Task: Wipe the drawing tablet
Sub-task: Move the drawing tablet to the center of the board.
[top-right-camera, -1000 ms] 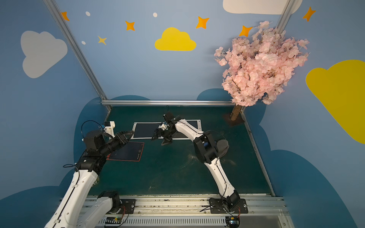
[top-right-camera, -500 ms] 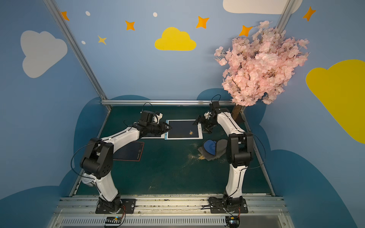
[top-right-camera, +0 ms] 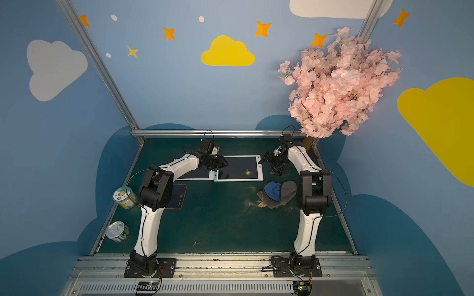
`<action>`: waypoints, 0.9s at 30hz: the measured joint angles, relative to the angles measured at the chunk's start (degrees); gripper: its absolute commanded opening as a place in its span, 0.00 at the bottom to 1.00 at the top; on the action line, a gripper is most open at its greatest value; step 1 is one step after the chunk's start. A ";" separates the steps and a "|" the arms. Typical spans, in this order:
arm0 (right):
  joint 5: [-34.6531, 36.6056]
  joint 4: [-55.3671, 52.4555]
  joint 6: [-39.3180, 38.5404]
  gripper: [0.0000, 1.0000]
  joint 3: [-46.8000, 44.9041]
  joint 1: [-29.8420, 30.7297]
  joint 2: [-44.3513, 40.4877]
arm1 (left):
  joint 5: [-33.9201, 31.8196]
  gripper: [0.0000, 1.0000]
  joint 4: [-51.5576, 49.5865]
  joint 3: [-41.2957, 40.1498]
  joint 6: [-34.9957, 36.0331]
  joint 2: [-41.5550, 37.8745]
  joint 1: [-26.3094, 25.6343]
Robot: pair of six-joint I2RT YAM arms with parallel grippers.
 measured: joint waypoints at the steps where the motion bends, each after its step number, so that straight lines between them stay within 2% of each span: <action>1: 0.33 -0.02 0.00 0.89 0.52 -0.07 0.57 | -1.16 0.48 -0.81 0.61 0.28 0.37 -0.09; 10: 0.85 0.02 -0.02 0.89 1.44 0.07 3.02 | -9.35 0.49 -5.11 4.52 2.60 1.20 -0.44; 27: 0.81 -0.66 -0.94 0.89 3.80 1.46 5.92 | -12.81 0.50 -8.55 6.71 3.67 3.82 -0.44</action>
